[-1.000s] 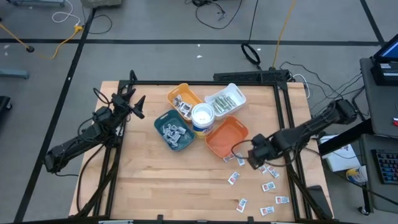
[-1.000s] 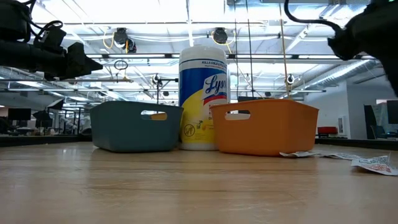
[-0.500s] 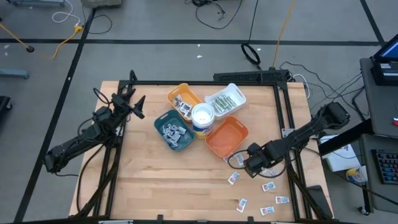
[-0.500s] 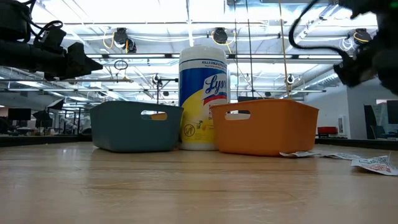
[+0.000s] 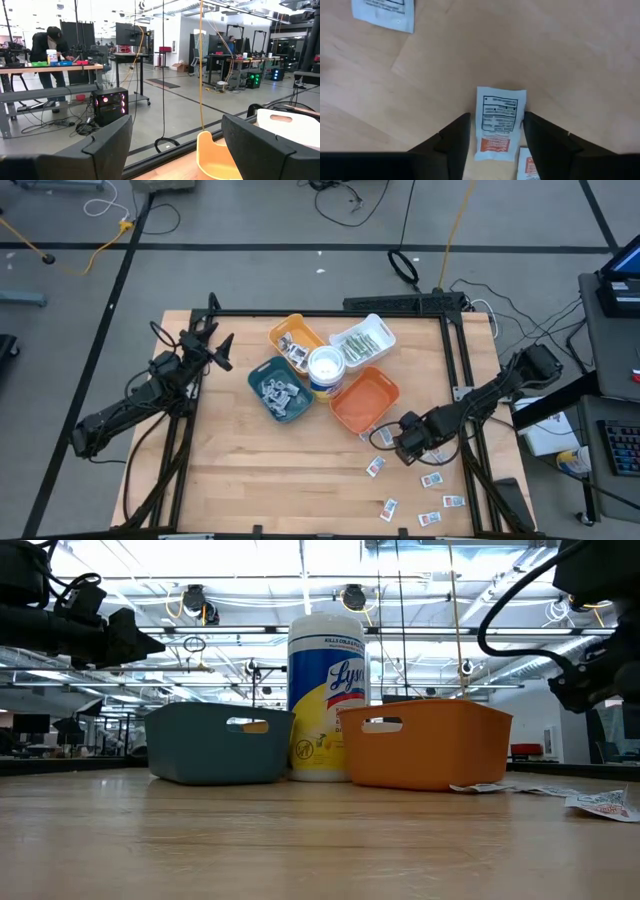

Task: Pick & Place First Aid Supplies
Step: Put the orange pad into the orange bin

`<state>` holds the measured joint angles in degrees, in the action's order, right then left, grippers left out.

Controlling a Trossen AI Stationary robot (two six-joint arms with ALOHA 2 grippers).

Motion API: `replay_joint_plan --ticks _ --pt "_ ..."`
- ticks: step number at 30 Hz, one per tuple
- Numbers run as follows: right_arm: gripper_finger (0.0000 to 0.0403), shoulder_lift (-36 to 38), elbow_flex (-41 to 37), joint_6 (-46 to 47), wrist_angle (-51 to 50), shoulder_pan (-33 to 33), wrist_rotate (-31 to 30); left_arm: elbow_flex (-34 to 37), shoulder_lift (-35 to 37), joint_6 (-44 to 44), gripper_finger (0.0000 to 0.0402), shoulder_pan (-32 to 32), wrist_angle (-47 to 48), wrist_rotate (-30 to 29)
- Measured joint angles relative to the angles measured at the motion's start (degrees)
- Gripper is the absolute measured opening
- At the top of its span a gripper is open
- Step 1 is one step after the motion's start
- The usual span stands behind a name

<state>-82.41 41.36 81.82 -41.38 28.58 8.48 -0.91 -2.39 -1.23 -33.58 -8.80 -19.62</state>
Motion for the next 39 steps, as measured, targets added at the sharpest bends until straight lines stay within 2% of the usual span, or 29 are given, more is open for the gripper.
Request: replay_joint_plan --ticks 3,9,12,19,26,31,35,39 --pt "0.0139 0.0 -0.1 0.8 0.2 0.0 0.5 0.0 0.0 0.0 0.0308 0.0 0.0 0.0" --pt "0.0044 -0.1 0.3 1.7 0.3 0.0 2.3 0.0 0.0 0.0 0.0308 0.0 0.0 0.0" --pt "0.0008 0.1 2.1 -0.4 -1.7 0.0 2.5 0.0 0.0 0.0 0.0308 0.0 0.0 0.0" --pt "0.0007 1.5 9.3 -9.4 -13.4 -0.5 2.3 0.0 0.0 0.0 0.0308 0.0 0.0 0.0" --pt "0.0006 1.5 16.4 -32.6 -23.1 -0.5 2.2 0.0 0.0 0.0 0.0308 0.0 0.0 0.0" --pt "0.0003 1.5 19.9 -45.6 -26.4 -0.5 1.9 0.0 0.0 0.0 0.0308 0.0 0.0 0.0" --pt "0.0005 1.0 23.2 -52.2 -28.4 -1.7 -3.6 0.0 0.0 0.0 0.0308 0.0 0.0 0.0" --pt "0.0002 -1.9 28.5 -58.3 -30.5 -6.6 -8.6 0.0 0.0 0.0 0.0308 0.0 0.0 0.0"
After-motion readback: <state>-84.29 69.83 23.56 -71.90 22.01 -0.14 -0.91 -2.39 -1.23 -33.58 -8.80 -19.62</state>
